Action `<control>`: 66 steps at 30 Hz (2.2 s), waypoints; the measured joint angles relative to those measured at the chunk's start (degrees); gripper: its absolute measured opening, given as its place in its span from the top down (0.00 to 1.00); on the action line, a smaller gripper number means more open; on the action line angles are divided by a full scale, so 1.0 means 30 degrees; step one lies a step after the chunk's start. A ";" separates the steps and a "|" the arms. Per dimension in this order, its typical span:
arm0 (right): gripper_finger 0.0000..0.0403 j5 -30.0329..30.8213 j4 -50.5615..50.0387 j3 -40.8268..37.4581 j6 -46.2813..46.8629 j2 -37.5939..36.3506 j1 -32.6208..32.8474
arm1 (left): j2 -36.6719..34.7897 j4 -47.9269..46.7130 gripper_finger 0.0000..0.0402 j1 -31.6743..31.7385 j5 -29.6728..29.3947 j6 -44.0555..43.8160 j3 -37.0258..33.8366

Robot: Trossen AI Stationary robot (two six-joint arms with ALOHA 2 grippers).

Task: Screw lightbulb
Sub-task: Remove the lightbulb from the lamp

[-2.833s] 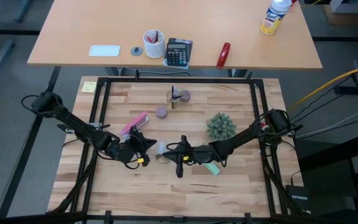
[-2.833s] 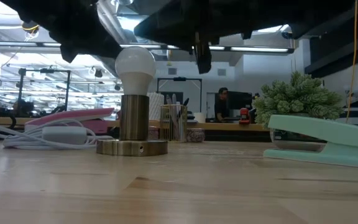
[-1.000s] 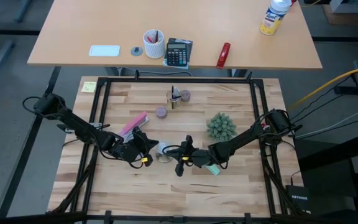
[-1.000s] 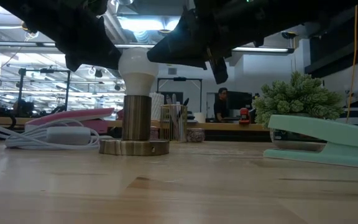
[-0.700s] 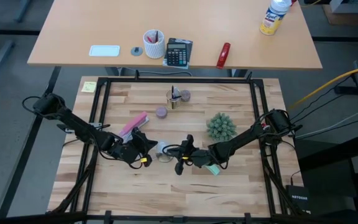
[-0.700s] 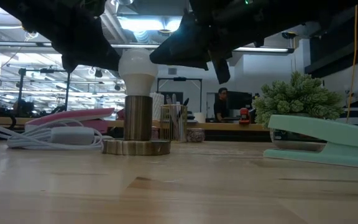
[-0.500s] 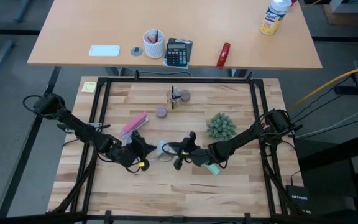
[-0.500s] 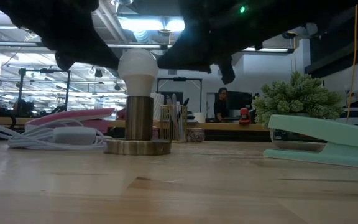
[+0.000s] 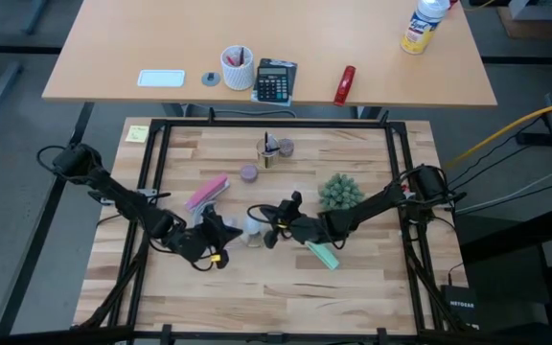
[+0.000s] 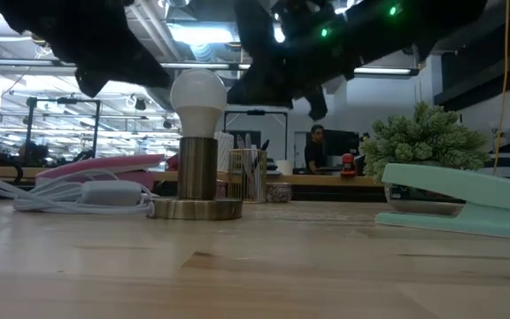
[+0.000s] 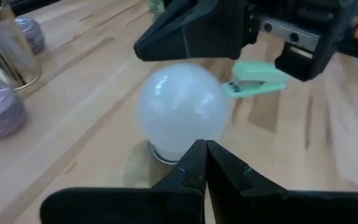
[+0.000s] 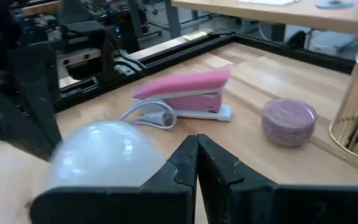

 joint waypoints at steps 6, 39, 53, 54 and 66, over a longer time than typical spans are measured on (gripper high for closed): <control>0.96 -0.0342 0.0011 0.0000 -0.1325 -0.1199 0.0281 | -0.0145 0.1092 1.00 -0.0388 -0.1124 0.0504 0.0000; 0.96 -0.2351 -0.0168 0.0036 -0.0312 -0.0415 0.1111 | -0.0330 -0.0391 1.00 0.1371 -0.0772 -0.1342 -0.0019; 0.96 -0.1753 -0.0462 0.0015 -0.0312 -0.0342 -0.0216 | -0.0322 0.0333 1.00 0.0658 -0.0260 -0.1466 -0.0015; 0.96 -0.1814 -0.0419 0.0022 -0.0320 -0.0342 -0.0329 | -0.0322 0.0554 1.00 0.0656 -0.0287 -0.1455 -0.0015; 0.96 -0.1978 0.0564 0.0554 -0.2207 -0.0992 -0.0192 | -0.0337 0.3514 1.00 0.0588 -0.2094 0.1526 -0.0007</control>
